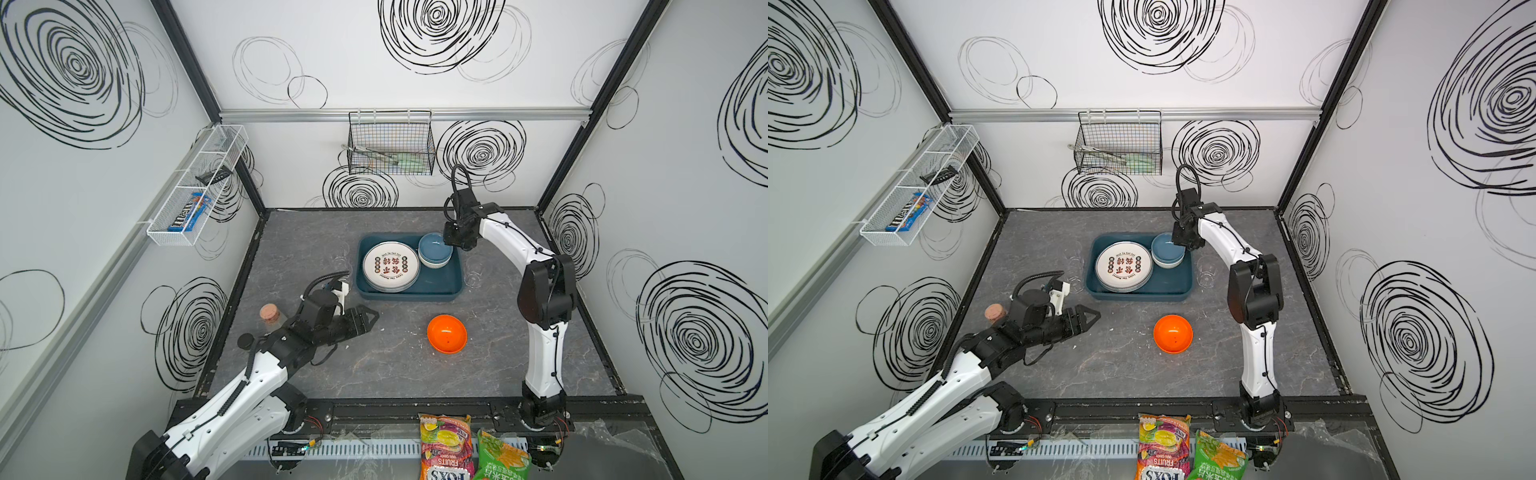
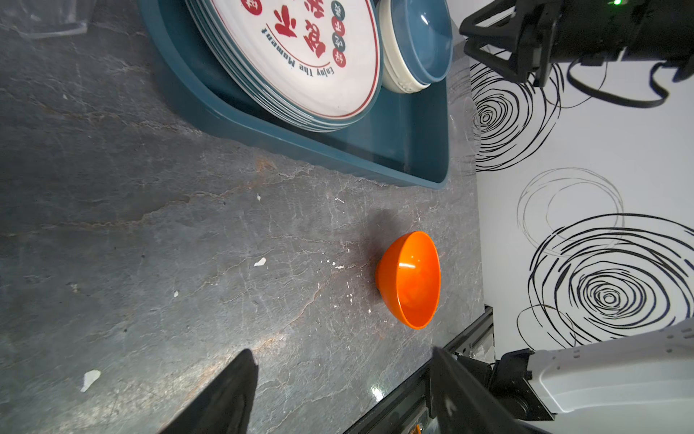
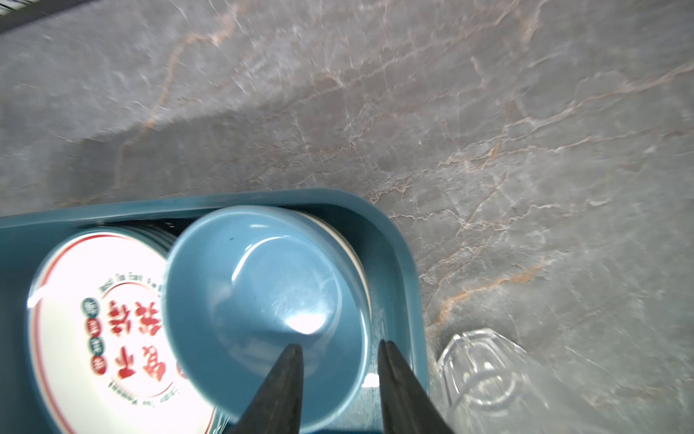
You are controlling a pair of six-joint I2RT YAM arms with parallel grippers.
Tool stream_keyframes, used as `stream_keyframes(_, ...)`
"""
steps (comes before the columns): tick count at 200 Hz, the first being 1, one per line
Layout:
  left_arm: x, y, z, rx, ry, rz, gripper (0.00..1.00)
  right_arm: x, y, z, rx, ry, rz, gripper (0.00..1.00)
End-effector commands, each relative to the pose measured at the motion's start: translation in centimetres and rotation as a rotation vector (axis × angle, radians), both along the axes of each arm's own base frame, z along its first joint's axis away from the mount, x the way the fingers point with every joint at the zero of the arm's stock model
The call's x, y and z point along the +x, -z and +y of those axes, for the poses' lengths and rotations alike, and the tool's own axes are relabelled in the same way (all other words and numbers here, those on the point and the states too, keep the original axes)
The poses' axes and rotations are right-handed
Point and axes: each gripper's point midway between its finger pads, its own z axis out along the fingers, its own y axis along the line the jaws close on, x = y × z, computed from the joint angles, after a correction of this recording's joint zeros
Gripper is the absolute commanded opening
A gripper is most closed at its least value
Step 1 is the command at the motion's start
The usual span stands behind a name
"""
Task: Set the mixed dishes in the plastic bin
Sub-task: 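Open the right gripper, release the blue bowl and raise it, then move the right gripper to the orange bowl rim while the left gripper approaches it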
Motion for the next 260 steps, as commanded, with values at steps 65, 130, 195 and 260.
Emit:
stream_keyframes(65,0.8,-1.8,-1.7,-0.019,0.044,-0.043,0.74,-7.0,-6.4,-0.1,0.112,-0.053,-0.090,0.40)
stream_keyframes(130,0.9,-1.7,-4.7,0.051,0.145,-0.040,0.74,-14.8,-6.3,0.0,0.270,-0.155,-0.094,0.44)
stream_keyframes(195,0.8,-1.3,-7.7,0.138,0.245,-0.049,0.73,-22.4,-5.4,-0.3,0.398,-0.243,-0.057,0.46)
stream_keyframes(260,0.6,0.6,-11.2,0.218,0.338,-0.028,0.68,-28.2,-2.7,-1.4,0.456,-0.215,0.057,0.43)
